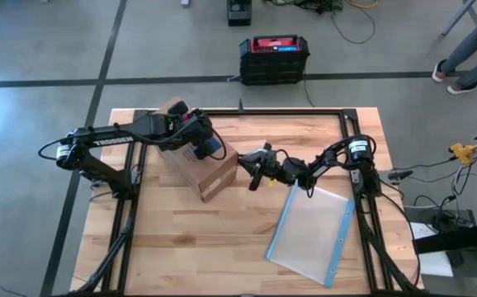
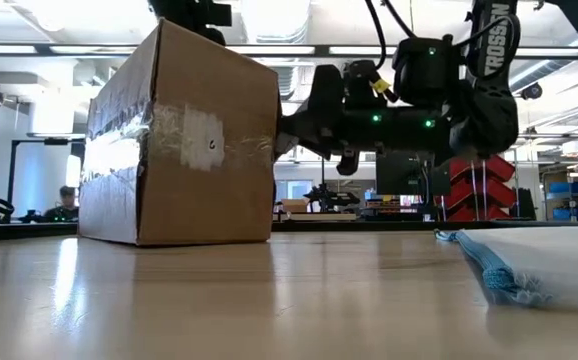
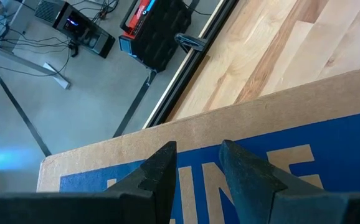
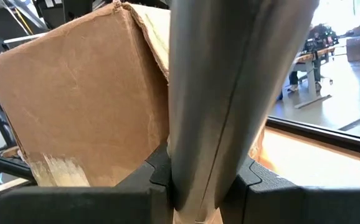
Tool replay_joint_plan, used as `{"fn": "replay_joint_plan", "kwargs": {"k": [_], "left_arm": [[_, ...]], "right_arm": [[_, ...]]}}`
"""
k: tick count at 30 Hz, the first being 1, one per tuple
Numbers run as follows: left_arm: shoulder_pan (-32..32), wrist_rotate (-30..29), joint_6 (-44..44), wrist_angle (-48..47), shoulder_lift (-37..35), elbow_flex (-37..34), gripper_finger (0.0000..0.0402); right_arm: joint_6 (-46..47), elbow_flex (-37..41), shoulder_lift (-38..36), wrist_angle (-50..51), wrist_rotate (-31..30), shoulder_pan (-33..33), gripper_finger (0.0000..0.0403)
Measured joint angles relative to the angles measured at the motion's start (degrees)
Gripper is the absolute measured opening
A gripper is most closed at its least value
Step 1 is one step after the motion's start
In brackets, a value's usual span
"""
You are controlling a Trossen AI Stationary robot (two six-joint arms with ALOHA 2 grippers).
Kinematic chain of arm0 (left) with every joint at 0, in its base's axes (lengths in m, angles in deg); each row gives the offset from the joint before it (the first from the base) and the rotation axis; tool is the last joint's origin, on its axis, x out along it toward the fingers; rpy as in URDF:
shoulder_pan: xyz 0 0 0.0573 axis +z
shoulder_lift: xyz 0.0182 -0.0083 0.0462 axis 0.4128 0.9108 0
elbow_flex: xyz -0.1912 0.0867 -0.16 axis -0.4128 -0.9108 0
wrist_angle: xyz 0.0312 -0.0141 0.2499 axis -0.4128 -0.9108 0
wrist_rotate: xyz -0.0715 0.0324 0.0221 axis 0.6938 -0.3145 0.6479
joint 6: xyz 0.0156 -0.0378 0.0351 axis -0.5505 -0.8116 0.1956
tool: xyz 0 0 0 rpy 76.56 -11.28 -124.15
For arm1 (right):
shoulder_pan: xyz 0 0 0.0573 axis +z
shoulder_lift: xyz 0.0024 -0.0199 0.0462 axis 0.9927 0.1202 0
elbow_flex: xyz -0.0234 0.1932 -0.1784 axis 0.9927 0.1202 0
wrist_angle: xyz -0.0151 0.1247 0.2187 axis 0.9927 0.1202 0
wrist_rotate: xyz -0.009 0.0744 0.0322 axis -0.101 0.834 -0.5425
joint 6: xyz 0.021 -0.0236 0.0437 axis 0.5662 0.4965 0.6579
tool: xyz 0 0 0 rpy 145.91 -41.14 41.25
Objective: Pack items into zip bag
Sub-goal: Open the cardboard box using a gray knife
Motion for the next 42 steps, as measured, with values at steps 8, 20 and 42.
{"fn": "replay_joint_plan", "kwargs": {"k": [8,20,42], "left_arm": [[0.04,-0.17,-0.29,-0.52,-0.10,-0.28,0.0117],[-0.24,-0.25,-0.11,-0.24,-0.11,-0.55,0.0117],[-21.21,-3.34,-4.54,1.30,-7.49,0.50,0.0117]], "right_arm": [[-0.97,1.88,-5.22,16.91,1.53,0.17,0.0056],[-5.77,3.19,-9.15,10.52,-1.33,0.28,0.0056],[-6.01,-2.20,-39.91,93.41,-2.86,-8.15,0.0056]]}}
